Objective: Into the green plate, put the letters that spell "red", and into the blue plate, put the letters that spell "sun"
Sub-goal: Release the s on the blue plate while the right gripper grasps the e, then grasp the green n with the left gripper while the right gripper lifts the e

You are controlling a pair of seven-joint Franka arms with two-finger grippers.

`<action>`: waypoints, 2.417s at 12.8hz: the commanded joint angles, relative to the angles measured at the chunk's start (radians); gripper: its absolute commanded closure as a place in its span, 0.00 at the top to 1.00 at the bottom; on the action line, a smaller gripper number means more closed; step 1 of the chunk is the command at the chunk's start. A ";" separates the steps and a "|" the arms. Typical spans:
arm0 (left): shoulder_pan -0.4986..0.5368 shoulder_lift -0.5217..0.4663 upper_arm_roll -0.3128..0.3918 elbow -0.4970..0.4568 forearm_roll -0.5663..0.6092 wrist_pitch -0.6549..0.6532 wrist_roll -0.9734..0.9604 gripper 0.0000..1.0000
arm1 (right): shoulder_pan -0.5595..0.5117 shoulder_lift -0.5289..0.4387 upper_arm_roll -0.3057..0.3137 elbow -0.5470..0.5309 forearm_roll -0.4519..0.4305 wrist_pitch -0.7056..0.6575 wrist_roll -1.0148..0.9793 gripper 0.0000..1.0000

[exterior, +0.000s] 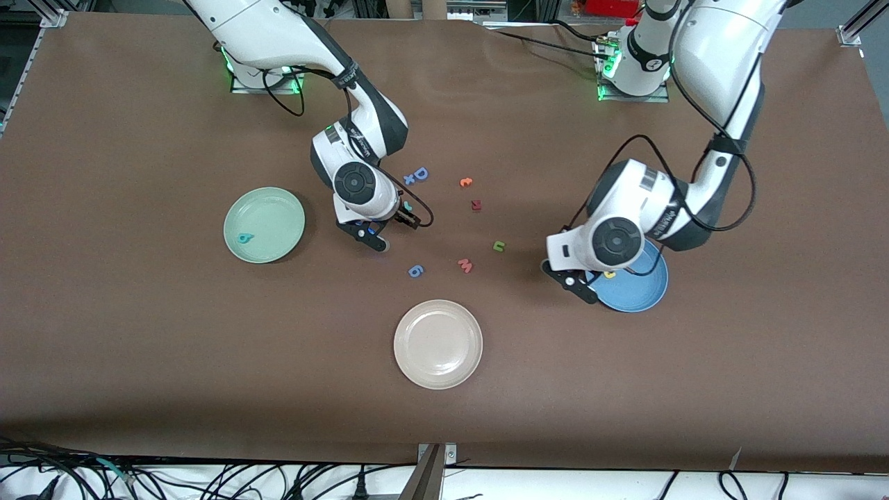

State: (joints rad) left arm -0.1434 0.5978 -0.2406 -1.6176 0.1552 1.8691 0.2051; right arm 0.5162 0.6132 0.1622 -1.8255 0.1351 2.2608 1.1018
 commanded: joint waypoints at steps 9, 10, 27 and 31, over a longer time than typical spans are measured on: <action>0.188 -0.019 -0.014 -0.243 0.090 0.240 0.142 0.19 | 0.002 0.039 -0.004 0.000 -0.005 0.008 0.010 0.49; 0.188 -0.019 -0.014 -0.243 0.090 0.242 0.142 0.52 | 0.002 0.039 -0.004 0.000 -0.005 0.006 0.010 0.49; -0.005 -0.012 -0.171 -0.116 0.081 0.219 -0.396 1.00 | -0.002 0.036 -0.009 0.006 -0.005 -0.003 0.006 0.21; -0.053 0.046 -0.171 -0.067 0.080 0.272 -0.549 1.00 | -0.004 0.031 -0.009 0.011 -0.006 -0.013 0.003 0.13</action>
State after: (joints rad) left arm -0.1855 0.5931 -0.4164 -1.7392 0.2174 2.1125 -0.2863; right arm 0.5143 0.6437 0.1573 -1.8190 0.1345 2.2645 1.1018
